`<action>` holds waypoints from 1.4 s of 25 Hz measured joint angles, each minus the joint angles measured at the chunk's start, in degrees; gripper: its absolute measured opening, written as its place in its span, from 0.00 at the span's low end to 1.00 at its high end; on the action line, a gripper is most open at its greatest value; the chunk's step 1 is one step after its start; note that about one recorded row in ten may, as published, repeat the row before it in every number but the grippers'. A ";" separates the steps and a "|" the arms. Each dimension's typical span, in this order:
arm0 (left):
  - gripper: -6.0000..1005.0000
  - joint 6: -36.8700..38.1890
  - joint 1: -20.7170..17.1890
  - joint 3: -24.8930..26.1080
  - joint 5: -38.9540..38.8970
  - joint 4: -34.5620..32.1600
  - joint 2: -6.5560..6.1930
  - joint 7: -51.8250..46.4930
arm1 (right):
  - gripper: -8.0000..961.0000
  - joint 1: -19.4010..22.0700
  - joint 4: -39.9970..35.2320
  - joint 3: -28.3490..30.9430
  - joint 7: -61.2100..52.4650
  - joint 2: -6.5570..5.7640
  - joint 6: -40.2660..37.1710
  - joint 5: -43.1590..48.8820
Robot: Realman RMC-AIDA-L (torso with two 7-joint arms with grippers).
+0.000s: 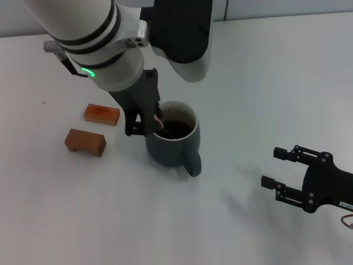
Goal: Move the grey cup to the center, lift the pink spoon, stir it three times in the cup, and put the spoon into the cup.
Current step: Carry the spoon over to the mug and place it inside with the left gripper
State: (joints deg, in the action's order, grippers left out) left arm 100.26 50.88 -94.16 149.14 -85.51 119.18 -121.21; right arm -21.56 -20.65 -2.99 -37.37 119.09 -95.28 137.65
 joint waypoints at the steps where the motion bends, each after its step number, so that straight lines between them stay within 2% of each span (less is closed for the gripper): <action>1: 0.15 0.00 0.00 0.00 0.00 0.00 0.00 0.00 | 0.70 0.00 0.00 0.00 0.00 0.00 0.00 0.00; 7: 0.15 -2.65 -0.30 -0.65 -1.26 0.58 0.00 0.37 | 0.70 0.03 -0.04 0.00 0.00 -0.06 0.00 -0.10; 11: 0.15 -5.53 -0.42 -0.73 0.90 1.56 0.00 -0.29 | 0.70 -0.13 -0.09 0.00 0.00 -0.08 0.00 -0.10; 22: 0.16 -2.84 0.26 0.12 3.36 3.29 0.00 -1.74 | 0.70 -0.20 -0.09 0.00 -0.02 -0.09 0.00 -0.10; 25: 0.16 -0.44 0.05 0.89 -0.06 2.02 0.00 -0.84 | 0.70 -0.20 -0.09 0.00 -0.03 -0.08 0.01 -0.10; 29: 0.17 -0.44 0.05 0.89 -0.06 2.02 0.00 -0.84 | 0.70 -0.21 -0.09 0.00 -0.04 -0.08 0.01 -0.08; 31: 0.17 -4.84 -0.28 0.38 -0.29 3.12 0.00 -1.20 | 0.70 -0.23 -0.10 0.00 -0.05 -0.08 0.01 -0.07; 35: 0.17 -7.16 -0.28 0.51 0.91 4.03 0.00 -2.23 | 0.70 -0.24 -0.15 0.00 -0.07 -0.08 0.00 -0.03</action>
State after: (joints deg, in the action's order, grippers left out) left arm 93.10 50.60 -93.66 150.05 -81.47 119.18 -123.44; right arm -21.80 -20.81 -2.99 -37.44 119.00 -95.28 137.62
